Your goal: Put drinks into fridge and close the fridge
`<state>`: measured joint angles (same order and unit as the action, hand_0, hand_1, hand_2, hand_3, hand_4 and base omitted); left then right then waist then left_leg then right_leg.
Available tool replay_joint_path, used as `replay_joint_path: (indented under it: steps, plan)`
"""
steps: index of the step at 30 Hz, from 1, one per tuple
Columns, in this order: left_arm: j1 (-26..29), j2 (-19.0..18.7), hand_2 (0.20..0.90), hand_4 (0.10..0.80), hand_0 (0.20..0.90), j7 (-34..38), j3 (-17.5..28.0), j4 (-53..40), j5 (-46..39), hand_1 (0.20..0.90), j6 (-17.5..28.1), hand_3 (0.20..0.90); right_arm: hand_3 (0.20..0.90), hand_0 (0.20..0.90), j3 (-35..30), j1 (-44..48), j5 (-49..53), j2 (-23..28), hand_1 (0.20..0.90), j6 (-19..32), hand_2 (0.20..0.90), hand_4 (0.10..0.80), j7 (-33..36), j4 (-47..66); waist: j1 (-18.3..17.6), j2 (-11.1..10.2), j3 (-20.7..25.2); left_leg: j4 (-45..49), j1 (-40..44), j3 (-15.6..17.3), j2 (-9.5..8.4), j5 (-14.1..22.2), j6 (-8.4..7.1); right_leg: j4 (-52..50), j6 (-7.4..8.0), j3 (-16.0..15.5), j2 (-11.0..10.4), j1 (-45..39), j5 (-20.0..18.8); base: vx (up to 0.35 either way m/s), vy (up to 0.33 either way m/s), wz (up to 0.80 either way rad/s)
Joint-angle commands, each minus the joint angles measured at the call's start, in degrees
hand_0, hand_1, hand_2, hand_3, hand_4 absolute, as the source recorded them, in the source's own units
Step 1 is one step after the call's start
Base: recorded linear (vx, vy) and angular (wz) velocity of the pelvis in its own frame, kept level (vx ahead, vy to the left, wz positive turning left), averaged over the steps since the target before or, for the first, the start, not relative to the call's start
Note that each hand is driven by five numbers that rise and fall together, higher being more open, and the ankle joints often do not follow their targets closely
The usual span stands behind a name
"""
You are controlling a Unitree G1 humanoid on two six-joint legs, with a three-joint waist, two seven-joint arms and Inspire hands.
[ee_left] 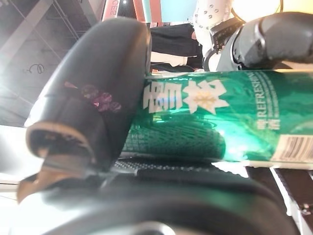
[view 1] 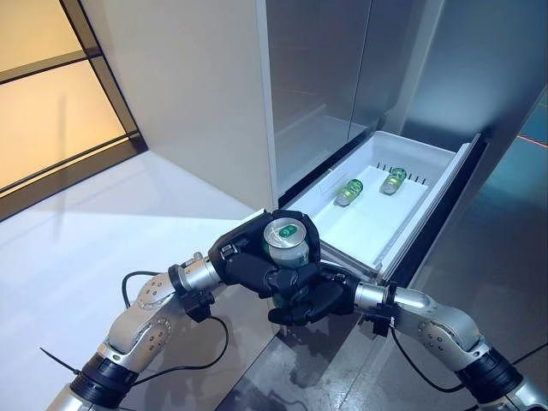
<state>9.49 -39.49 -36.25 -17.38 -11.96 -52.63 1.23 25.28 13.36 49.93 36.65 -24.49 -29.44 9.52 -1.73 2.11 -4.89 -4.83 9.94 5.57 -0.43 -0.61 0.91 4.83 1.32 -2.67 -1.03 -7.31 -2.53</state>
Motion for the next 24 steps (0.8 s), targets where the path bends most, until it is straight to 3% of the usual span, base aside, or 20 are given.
replay_joint_path:
  steps: [1, 5, 6, 7, 8, 24]
  plan:
    - [12.6, 3.8, 0.3, 0.1, 0.3, 1.2, -1.2, 1.1, -3.8, 0.3, 3.9, 0.2, 0.9, 0.9, -0.2, 10.7, 7.8, -5.9, 0.9, 5.7, 0.9, 0.8, 0.1, 7.2, 0.2, -2.1, 3.2, 1.5, -0.1, -2.7, -2.92, 4.0, 1.08, -4.5, 2.86, -1.5, 0.3, 0.2, 5.2, 0.0, 0.0, 0.0]
    - [12.2, 4.3, 0.3, 0.1, 0.3, 1.3, -1.4, 0.9, -3.3, 0.3, 3.5, 0.2, 0.9, 0.9, -0.5, 10.2, 10.5, -6.7, 0.9, 4.2, 0.9, 0.8, 2.4, 6.7, 0.3, -2.1, 3.2, 1.7, -0.2, -2.7, -2.96, 4.1, 1.15, -4.5, 2.87, -1.5, 0.3, 0.1, 5.3, 0.0, 0.0, 0.0]
    - [12.3, 4.4, 0.3, 0.1, 0.3, 1.4, -1.5, 1.1, -3.2, 0.3, 3.4, 0.2, 0.598, 0.641, -0.5, 10.1, 12.1, -6.9, 0.641, 3.9, 0.641, 0.498, 3.9, 6.4, 0.3, -2.1, 3.2, 1.6, -0.2, -2.7, -2.96, 4.1, 1.17, -4.5, 2.85, -1.6, 0.3, 0.2, 5.3, 0.0, 0.0, 0.0]
    - [12.3, 4.5, 0.3, 0.1, 0.3, 1.3, -1.5, 1.2, -3.2, 0.3, 3.4, 0.2, 0.499, 0.556, -0.6, 10.0, 13.3, -7.2, 0.556, 3.6, 0.556, 0.399, 5.1, 6.1, 0.3, -2.1, 3.2, 1.6, -0.2, -2.7, -2.97, 4.1, 1.18, -4.5, 2.83, -1.6, 0.3, 0.2, 5.3, 0.0, 0.0, 0.0]
    - [12.3, 4.5, 0.3, 0.1, 0.3, 1.4, -1.6, 1.3, -3.3, 0.3, 3.5, 0.2, 0.2, 0.3, -0.6, 9.8, 14.2, -7.5, 0.3, 3.5, 0.3, 0.1, 5.7, 5.8, 0.3, -2.0, 3.2, 1.6, -0.2, -2.7, -2.99, 4.1, 1.2, -4.5, 2.82, -1.6, 0.3, 0.1, 5.3, 0.0, 0.0, 0.0]
    - [11.3, 3.9, 0.3, 0.1, 0.3, 1.4, -1.5, 1.4, -3.2, 0.3, 2.6, 0.2, 0.2, 0.3, -1.6, 7.9, 14.4, -7.8, 0.3, 2.4, 0.3, 0.1, 10.4, 3.4, 0.2, -1.9, 3.2, 1.4, 0.1, -2.6, -3.11, 4.1, 1.29, -4.4, 2.96, -1.8, 0.1, 0.1, 5.1, 0.0, 0.0, 0.0]
